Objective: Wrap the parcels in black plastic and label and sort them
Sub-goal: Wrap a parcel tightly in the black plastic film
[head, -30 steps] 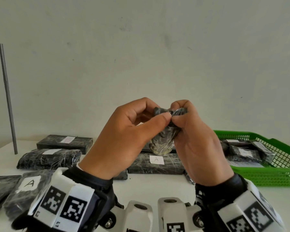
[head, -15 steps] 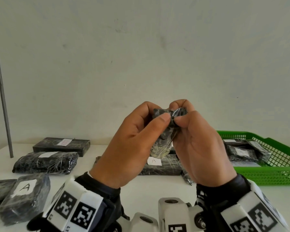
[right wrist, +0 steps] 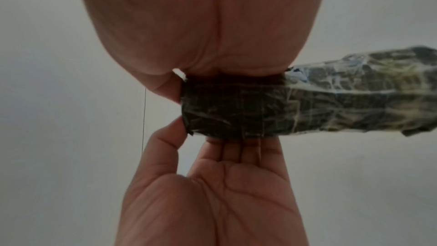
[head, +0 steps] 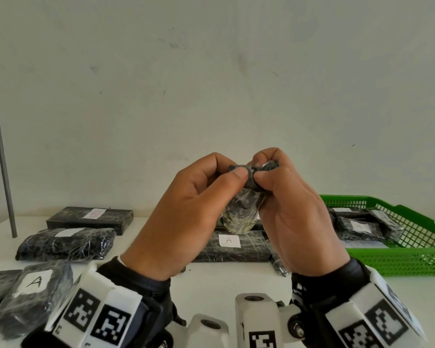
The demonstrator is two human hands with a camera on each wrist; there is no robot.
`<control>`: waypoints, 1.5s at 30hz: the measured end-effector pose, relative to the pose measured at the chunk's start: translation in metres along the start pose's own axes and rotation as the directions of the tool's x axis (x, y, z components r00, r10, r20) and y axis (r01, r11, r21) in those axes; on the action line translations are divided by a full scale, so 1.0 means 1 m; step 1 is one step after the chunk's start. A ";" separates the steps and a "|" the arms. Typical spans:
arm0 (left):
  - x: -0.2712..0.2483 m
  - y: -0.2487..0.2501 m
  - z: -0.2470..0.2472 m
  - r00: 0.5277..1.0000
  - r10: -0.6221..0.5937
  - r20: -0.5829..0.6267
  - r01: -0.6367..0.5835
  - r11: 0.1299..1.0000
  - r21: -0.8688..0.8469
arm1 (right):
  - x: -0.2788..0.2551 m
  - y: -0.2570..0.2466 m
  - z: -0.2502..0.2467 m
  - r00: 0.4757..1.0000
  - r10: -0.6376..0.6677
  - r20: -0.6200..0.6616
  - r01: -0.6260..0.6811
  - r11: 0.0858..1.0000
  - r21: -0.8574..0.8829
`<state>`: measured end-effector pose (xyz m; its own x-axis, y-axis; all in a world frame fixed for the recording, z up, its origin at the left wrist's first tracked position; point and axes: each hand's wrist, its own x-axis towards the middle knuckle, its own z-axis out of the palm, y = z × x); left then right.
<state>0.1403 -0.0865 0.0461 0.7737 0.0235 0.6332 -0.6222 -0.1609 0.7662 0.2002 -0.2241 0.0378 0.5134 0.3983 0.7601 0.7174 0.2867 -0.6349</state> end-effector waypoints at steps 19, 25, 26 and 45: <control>0.001 0.004 -0.011 0.998 -0.067 0.007 0.067 0.997 0.043 | -0.005 -0.008 -0.007 0.989 0.092 0.117 -0.104 0.990 0.099; 0.001 0.004 -0.010 0.994 -0.110 0.003 0.110 0.994 0.014 | 0.005 -0.002 -0.008 0.937 0.348 -0.037 -0.293 0.839 0.458; 0.000 0.005 -0.009 0.993 -0.117 0.009 0.117 0.993 0.005 | 0.005 -0.006 -0.004 0.950 0.309 -0.044 -0.270 0.886 0.377; 0.002 0.000 -0.022 0.998 -0.017 0.069 -0.002 0.966 0.258 | 0.005 -0.018 -0.002 0.932 0.356 0.072 -0.351 0.831 0.431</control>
<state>0.1395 -0.0650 0.0501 0.7903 -0.0416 0.6113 -0.5713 -0.4105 0.7107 0.1906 -0.2294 0.0532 0.7000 0.5362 0.4717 0.2127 0.4741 -0.8544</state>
